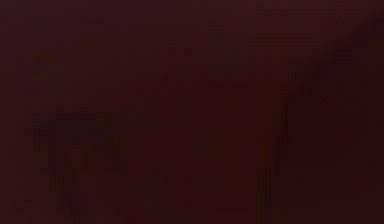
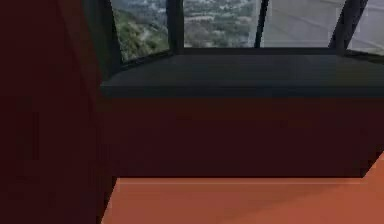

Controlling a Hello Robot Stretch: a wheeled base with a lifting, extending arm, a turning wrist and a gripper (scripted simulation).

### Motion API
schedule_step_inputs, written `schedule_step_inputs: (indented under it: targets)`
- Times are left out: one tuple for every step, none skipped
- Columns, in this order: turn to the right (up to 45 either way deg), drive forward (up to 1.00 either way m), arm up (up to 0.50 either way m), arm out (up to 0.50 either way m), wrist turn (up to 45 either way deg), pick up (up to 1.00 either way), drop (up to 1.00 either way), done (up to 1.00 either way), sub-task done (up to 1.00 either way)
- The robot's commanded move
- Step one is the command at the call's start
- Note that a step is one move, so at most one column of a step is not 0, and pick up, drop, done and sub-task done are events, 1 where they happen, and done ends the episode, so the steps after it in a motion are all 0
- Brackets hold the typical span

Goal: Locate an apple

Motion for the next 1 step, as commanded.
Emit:
schedule_step_inputs:
  targets:
    - [45.0,0.0,0.0,0.0,0.0,0.0,0.0,0.0,0.0]
